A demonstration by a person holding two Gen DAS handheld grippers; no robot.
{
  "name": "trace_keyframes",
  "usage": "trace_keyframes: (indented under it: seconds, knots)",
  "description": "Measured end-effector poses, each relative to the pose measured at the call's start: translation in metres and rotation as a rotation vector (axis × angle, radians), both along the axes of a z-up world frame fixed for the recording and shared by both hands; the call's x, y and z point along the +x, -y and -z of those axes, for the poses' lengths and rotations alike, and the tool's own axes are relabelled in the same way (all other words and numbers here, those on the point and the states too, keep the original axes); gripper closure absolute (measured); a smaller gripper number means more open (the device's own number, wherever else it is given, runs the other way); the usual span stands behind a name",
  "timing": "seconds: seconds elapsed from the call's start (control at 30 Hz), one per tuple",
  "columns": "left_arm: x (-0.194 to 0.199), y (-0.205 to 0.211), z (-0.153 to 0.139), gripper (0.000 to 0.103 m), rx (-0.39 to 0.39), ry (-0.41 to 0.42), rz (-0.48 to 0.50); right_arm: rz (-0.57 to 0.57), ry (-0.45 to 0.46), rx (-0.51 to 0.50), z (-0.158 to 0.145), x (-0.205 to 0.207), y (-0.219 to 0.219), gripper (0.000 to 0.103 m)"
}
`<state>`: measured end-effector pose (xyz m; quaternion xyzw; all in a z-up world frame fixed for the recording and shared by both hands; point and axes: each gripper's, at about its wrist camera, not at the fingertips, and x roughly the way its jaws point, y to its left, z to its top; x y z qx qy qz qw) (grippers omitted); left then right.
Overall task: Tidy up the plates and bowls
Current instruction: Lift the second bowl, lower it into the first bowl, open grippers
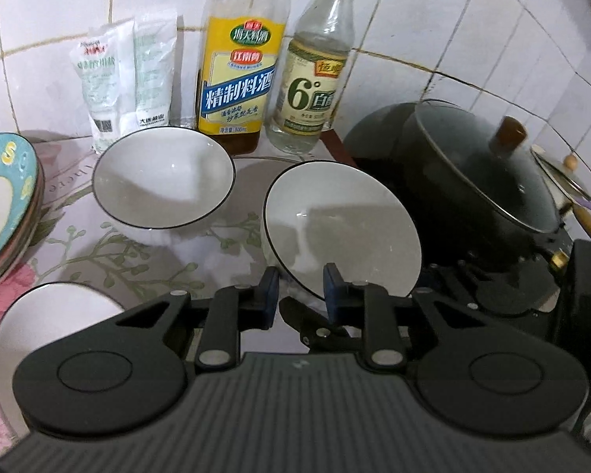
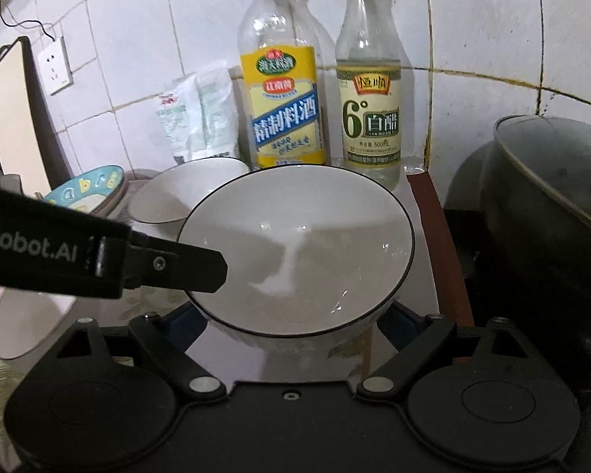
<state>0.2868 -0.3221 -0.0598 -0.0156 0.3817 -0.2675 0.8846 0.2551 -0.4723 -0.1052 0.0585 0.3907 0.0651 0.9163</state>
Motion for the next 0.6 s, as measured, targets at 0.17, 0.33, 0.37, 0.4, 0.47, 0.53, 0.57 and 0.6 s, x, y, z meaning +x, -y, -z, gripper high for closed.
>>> trace_keyframes:
  seconds: [0.17, 0.33, 0.37, 0.4, 0.47, 0.53, 0.57, 0.6]
  knots:
    - [-0.03, -0.02, -0.02, 0.081, 0.003, 0.044, 0.017, -0.014, 0.024, -0.023, -0.025, -0.024, -0.016, 0.009]
    - [-0.06, -0.043, -0.043, 0.081, 0.001, 0.09, 0.02, -0.034, 0.053, -0.033, -0.055, -0.046, -0.039, 0.009]
    - [-0.066, -0.049, -0.048, 0.081, -0.002, 0.099, 0.019, -0.041, 0.062, -0.04, -0.06, -0.05, -0.045, 0.009]
    - [-0.071, -0.054, -0.052, 0.081, -0.005, 0.11, 0.02, -0.047, 0.074, -0.049, -0.067, -0.054, -0.051, 0.009]
    - [-0.084, -0.067, -0.061, 0.081, -0.011, 0.129, 0.017, -0.059, 0.089, -0.063, -0.078, -0.062, -0.062, 0.009]
    - [-0.095, -0.08, -0.069, 0.081, -0.017, 0.15, 0.012, -0.071, 0.102, -0.07, -0.089, -0.069, -0.074, 0.009]
    - [-0.099, -0.086, -0.072, 0.081, -0.023, 0.155, 0.007, -0.078, 0.11, -0.074, -0.094, -0.072, -0.08, 0.009]
    - [-0.103, -0.093, -0.074, 0.081, -0.034, 0.156, -0.001, -0.084, 0.115, -0.077, -0.098, -0.074, -0.085, 0.009]
